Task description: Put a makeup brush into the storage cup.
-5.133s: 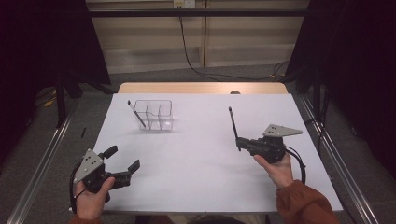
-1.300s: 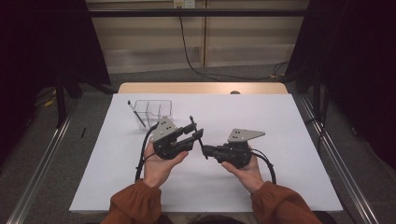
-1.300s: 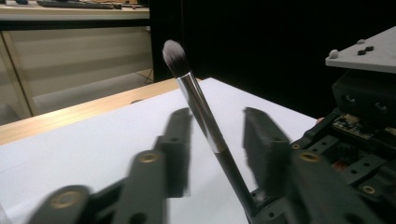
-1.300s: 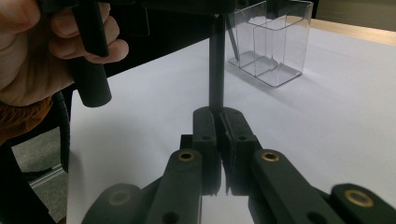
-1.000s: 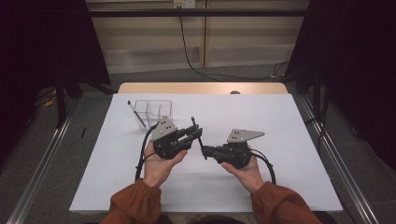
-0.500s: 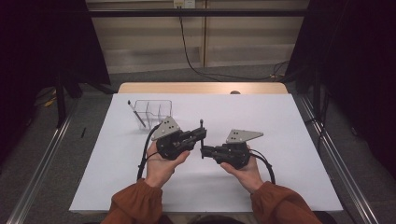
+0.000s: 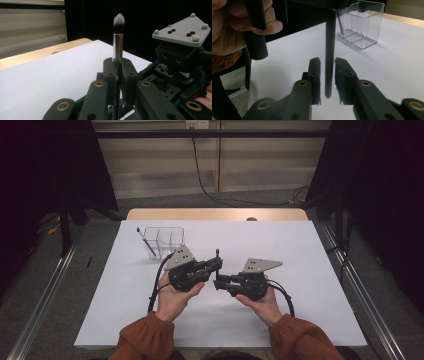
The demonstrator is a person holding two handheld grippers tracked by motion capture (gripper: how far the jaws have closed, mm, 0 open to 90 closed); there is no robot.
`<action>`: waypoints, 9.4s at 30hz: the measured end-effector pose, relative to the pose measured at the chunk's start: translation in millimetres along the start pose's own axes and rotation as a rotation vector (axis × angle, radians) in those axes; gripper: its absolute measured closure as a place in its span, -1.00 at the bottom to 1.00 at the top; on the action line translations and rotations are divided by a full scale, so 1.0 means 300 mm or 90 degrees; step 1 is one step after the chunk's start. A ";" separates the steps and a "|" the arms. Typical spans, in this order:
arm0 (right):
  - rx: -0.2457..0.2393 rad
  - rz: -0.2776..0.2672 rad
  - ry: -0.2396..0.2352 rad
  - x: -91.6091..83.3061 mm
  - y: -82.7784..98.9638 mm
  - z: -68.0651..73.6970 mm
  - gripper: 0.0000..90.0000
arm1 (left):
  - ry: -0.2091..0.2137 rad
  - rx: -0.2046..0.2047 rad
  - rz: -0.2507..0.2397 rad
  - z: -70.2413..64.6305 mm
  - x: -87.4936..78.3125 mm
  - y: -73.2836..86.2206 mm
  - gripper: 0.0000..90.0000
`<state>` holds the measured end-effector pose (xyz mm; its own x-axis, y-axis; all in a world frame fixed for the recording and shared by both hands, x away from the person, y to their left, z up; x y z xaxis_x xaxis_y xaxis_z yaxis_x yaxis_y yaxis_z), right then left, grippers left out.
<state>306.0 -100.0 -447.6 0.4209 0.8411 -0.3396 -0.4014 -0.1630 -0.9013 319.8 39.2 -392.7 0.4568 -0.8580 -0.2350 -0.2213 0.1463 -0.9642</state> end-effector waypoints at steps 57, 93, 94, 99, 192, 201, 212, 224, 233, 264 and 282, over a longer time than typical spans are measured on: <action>-0.013 -0.054 0.152 -0.121 0.016 -0.075 -0.89 | -0.044 -0.004 -0.014 0.072 -0.088 -0.009 0.87; -0.004 -0.115 0.235 -0.300 0.062 -0.130 -1.00 | -0.086 -0.009 -0.018 0.153 -0.181 -0.008 0.87; -0.005 -0.115 0.236 -0.305 0.062 -0.130 -1.00 | -0.089 -0.008 -0.017 0.158 -0.185 -0.008 0.87; -0.001 -0.122 0.248 -0.331 0.071 -0.134 -1.00 | -0.100 -0.009 -0.021 0.181 -0.212 -0.014 0.87; -0.005 -0.144 0.346 -0.513 0.182 -0.194 -1.00 | -0.328 0.013 -0.047 0.624 -0.298 -0.145 0.87; -0.005 -0.143 0.344 -0.513 0.182 -0.194 -1.00 | -0.333 0.019 -0.039 0.638 -0.279 -0.128 0.87; -0.005 -0.147 0.347 -0.515 0.181 -0.194 -1.00 | -0.333 0.011 -0.015 0.647 -0.256 -0.084 0.87; -0.009 -0.148 0.348 -0.515 0.181 -0.192 -1.00 | -0.336 0.003 0.009 0.653 -0.255 -0.039 0.87; -0.007 -0.146 0.348 -0.514 0.181 -0.192 -1.00 | -0.334 -0.004 0.021 0.655 -0.243 -0.005 0.87; -0.007 -0.146 0.344 -0.510 0.182 -0.192 -1.00 | -0.342 -0.006 0.012 0.670 -0.253 0.021 0.52; -0.001 -0.144 0.342 -0.505 0.183 -0.206 -1.00 | -0.360 -0.022 -0.018 0.682 -0.260 0.004 -0.68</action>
<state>270.3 -268.3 -462.3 0.8498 0.4755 -0.2274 -0.2526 -0.0114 -0.9675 460.2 207.0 -400.8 0.8511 -0.4629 -0.2476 -0.2260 0.1028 -0.9687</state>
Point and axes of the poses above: each handheld gripper's, and its own axes: x roughly forward along the jaws, y roughly out of its underside, z roughly to its left, the point moved 5 cm from there along x, roughly forward along the jaws, and after that the axes turned 3 degrees about x, right-handed, at the moved point
